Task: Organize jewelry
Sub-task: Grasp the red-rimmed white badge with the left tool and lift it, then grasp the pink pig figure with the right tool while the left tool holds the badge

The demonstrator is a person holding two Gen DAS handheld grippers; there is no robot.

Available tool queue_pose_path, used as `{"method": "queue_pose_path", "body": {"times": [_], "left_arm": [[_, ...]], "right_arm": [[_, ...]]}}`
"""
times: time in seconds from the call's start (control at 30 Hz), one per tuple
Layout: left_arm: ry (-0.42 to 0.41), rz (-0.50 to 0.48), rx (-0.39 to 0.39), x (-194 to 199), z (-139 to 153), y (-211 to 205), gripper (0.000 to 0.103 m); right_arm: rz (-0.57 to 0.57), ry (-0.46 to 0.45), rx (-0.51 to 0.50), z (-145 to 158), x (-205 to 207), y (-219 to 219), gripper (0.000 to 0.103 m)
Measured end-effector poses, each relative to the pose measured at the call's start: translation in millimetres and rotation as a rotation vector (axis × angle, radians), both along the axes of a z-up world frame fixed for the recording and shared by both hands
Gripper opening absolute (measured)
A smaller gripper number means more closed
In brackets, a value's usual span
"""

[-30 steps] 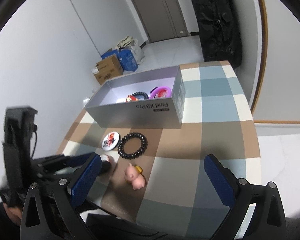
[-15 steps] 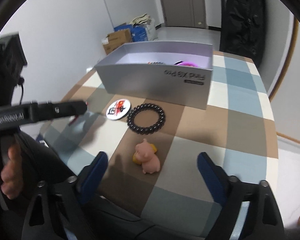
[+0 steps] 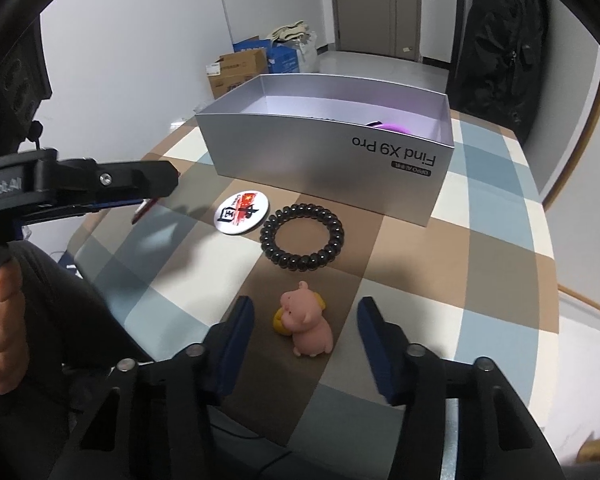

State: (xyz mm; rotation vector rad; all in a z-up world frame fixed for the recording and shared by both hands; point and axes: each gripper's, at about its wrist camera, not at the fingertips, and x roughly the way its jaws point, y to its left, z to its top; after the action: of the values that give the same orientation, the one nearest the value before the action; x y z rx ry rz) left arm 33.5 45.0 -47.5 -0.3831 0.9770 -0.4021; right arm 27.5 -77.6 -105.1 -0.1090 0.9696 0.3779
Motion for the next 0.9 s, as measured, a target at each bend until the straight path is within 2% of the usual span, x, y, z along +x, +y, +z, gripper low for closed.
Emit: {"method": "queue_pose_path", "body": {"times": [0.03, 0.1, 0.23, 0.43, 0.7, 0.73, 0.77, 0.9], "left_arm": [[-0.001, -0.002, 0.000, 0, 0, -1, 0.037], [-0.001, -0.008, 0.002, -1, 0, -4, 0.037], [-0.024, -0.025, 0.017, -4, 3, -10, 0.037], [-0.021, 0.002, -0.019, -5, 2, -10, 0.037], [-0.061, 0.008, 0.022, 4, 19, -15, 0.037], [-0.053, 0.008, 0.022, 6, 19, -16, 0.037], [-0.044, 0.009, 0.023, 7, 18, -16, 0.037], [-0.028, -0.009, 0.039, 17, 16, -19, 0.037]], "right_arm": [[-0.003, -0.001, -0.004, 0, 1, 0, 0.037], [-0.014, -0.006, -0.017, 0, 2, -1, 0.029], [-0.027, -0.008, -0.018, 1, 4, -3, 0.028], [-0.061, 0.013, 0.010, 2, 9, -11, 0.028], [-0.145, 0.051, 0.122, 16, 28, -38, 0.028], [-0.161, 0.066, 0.130, 16, 32, -42, 0.026], [-0.168, 0.075, 0.141, 15, 32, -44, 0.020], [-0.192, 0.103, 0.174, 16, 37, -52, 0.019]]}}
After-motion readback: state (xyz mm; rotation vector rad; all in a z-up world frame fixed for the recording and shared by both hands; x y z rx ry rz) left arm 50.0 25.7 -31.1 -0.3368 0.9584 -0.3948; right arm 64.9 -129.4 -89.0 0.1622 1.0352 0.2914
